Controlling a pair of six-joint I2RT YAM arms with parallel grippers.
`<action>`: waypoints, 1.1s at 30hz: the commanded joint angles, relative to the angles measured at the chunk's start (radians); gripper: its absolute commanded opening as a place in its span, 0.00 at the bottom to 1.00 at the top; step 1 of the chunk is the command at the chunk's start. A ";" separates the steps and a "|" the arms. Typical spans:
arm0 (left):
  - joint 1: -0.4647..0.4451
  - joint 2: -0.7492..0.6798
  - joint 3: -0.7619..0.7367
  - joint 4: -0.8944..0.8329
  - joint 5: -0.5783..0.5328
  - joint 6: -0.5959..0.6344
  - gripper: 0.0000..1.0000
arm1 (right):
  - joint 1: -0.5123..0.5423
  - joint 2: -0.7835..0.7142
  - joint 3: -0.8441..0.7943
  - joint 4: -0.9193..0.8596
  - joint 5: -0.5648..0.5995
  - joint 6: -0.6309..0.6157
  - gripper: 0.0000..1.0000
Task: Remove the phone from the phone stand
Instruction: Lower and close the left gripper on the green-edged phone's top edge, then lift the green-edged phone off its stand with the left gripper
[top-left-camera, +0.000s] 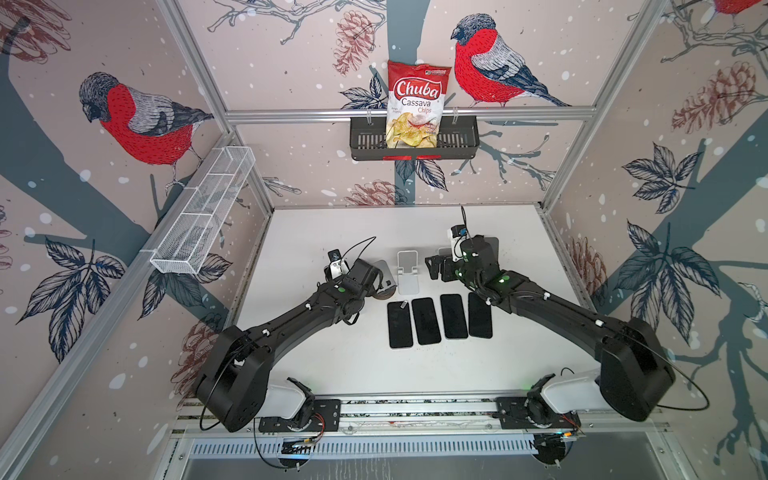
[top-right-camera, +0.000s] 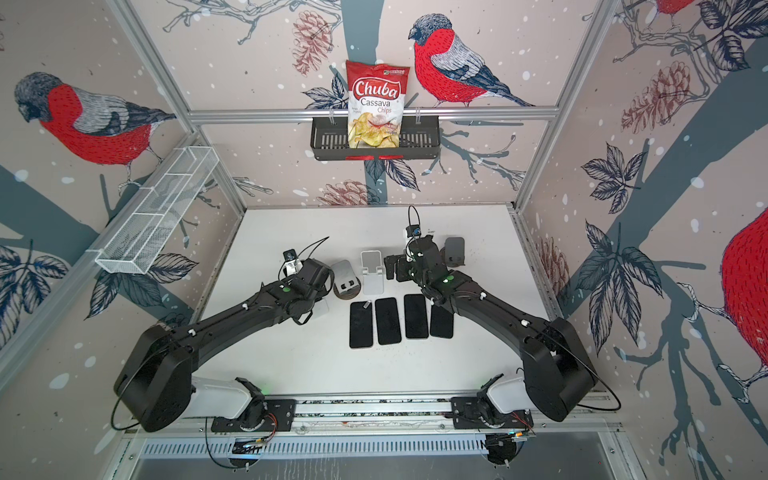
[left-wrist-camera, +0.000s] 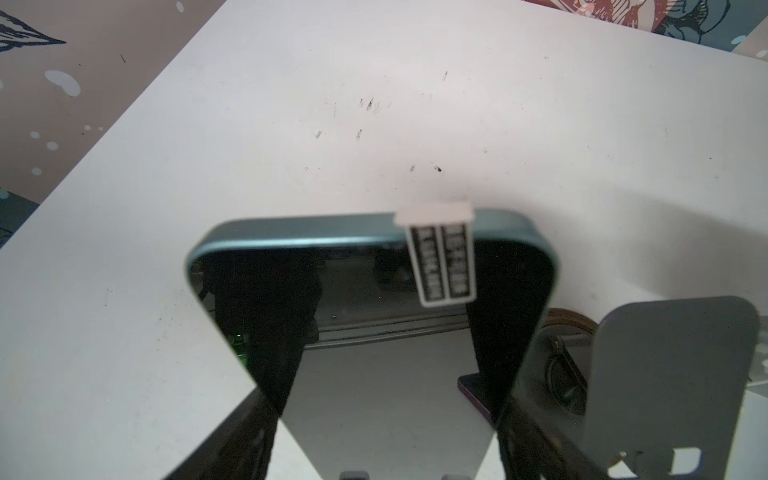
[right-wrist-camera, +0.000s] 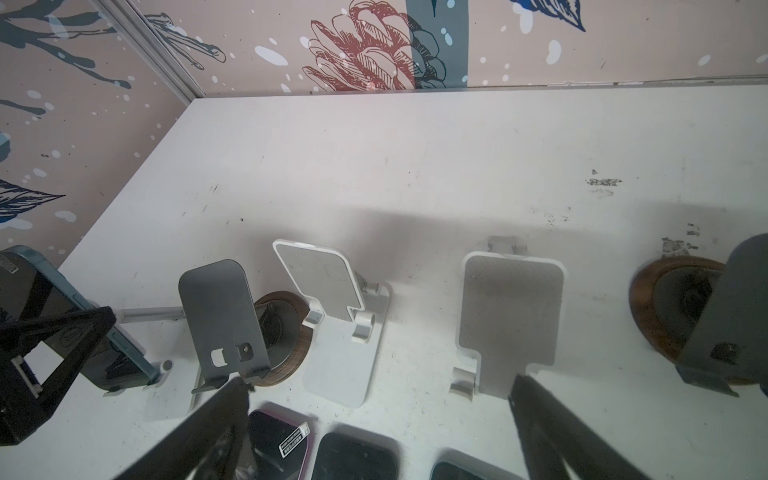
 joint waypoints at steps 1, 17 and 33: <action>0.001 0.002 -0.005 0.013 -0.019 0.006 0.76 | 0.000 -0.005 0.000 0.033 0.001 -0.001 0.99; 0.001 -0.037 -0.005 0.005 -0.025 0.008 0.63 | 0.001 -0.001 0.000 0.034 0.000 0.002 0.99; 0.001 -0.103 -0.002 0.017 0.044 0.083 0.61 | 0.001 0.014 0.004 0.036 -0.005 0.003 0.99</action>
